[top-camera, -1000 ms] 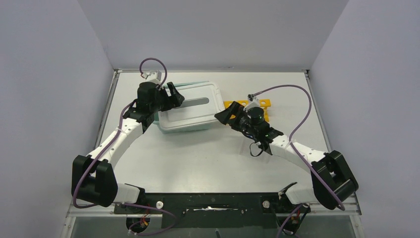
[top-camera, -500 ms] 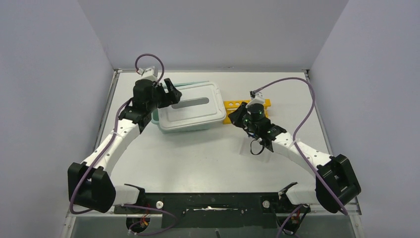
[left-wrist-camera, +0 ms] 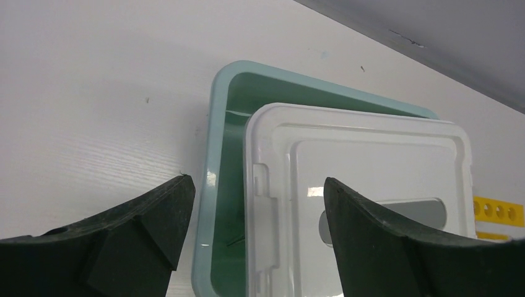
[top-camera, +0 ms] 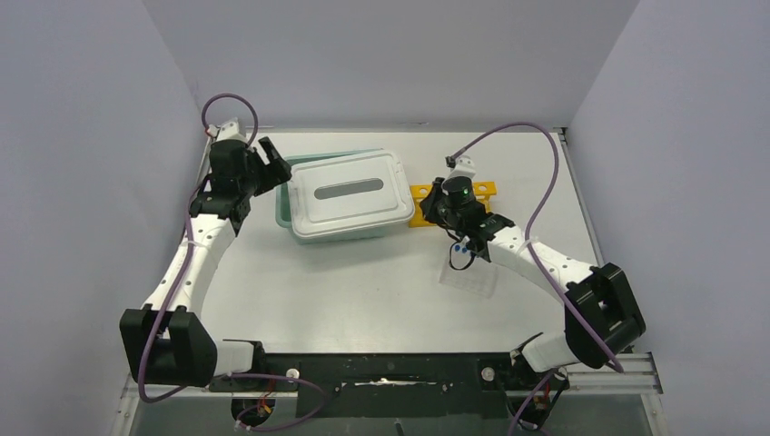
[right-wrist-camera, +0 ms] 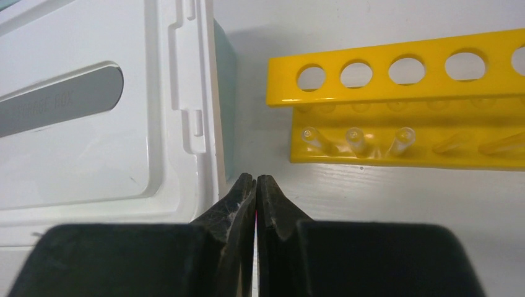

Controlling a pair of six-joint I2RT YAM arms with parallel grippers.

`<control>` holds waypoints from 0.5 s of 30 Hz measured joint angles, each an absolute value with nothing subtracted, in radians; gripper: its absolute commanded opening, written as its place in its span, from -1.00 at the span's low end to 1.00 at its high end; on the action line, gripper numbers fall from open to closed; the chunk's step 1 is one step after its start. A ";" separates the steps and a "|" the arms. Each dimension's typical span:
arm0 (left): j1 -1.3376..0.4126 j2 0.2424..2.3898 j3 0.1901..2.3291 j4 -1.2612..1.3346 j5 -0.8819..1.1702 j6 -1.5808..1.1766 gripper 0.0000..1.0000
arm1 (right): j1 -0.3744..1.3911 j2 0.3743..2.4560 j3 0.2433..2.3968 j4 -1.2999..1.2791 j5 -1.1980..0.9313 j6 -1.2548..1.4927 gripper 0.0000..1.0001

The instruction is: Organize the chemistry lab equipment

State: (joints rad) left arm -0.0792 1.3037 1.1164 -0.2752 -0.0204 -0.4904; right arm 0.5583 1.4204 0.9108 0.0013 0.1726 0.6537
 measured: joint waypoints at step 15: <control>-0.045 1.331 1.093 -0.333 -0.054 -0.490 0.52 | 0.592 1.472 0.937 -0.002 0.140 0.634 -0.97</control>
State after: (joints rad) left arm -0.0448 1.3312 1.0935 -0.3332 -0.0540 -0.4896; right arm 0.5919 1.4719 0.9375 -0.0021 0.1402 0.6342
